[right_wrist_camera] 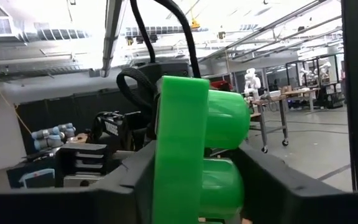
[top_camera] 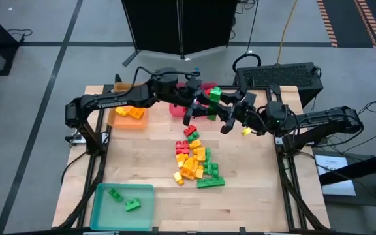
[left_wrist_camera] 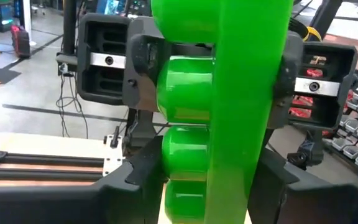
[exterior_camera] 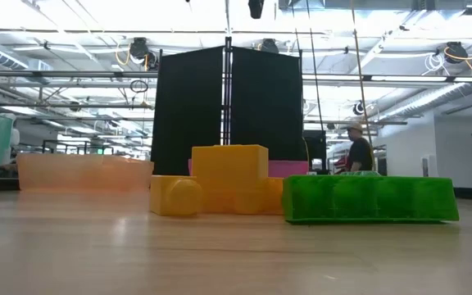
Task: Sort blocks
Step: Put the green game piece into the blue bin
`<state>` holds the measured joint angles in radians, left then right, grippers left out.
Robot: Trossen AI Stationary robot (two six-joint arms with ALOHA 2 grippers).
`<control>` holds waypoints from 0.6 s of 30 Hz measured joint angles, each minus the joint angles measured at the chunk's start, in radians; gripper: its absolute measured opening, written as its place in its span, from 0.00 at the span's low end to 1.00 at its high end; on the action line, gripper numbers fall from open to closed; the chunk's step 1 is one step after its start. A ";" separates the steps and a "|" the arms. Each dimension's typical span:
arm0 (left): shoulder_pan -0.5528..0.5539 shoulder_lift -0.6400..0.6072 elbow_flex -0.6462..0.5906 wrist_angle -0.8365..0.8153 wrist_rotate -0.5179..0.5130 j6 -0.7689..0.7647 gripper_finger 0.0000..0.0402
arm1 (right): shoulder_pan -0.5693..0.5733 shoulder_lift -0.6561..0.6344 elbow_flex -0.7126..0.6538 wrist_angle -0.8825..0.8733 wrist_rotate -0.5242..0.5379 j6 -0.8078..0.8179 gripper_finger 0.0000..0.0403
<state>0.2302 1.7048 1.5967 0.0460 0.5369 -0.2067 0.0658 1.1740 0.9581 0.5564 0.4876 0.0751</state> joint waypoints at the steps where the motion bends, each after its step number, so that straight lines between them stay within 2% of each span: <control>1: 0.000 0.001 0.000 -0.001 0.001 0.002 0.41 | 0.000 0.000 0.000 0.001 0.001 -0.009 0.52; 5: 0.012 -0.015 0.000 -0.049 0.014 -0.017 0.41 | 0.002 -0.021 0.000 -0.010 0.009 -0.030 0.77; 8: 0.044 -0.045 0.000 -0.096 0.014 -0.015 0.42 | 0.008 -0.060 0.000 -0.022 0.011 -0.032 0.87; 11: 0.072 -0.064 0.000 -0.168 0.014 -0.013 0.42 | 0.013 -0.102 0.000 -0.066 0.011 -0.034 0.89; 15: 0.116 -0.135 0.000 -0.441 0.031 0.081 0.43 | 0.038 -0.174 0.000 -0.170 0.014 -0.024 0.86; 18: 0.141 -0.194 0.002 -0.758 -0.095 0.212 0.43 | 0.056 -0.213 0.000 -0.259 0.014 0.008 0.83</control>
<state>0.3708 1.5104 1.5986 -0.7117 0.4414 0.0054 0.1218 0.9614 0.9581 0.2972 0.5018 0.0829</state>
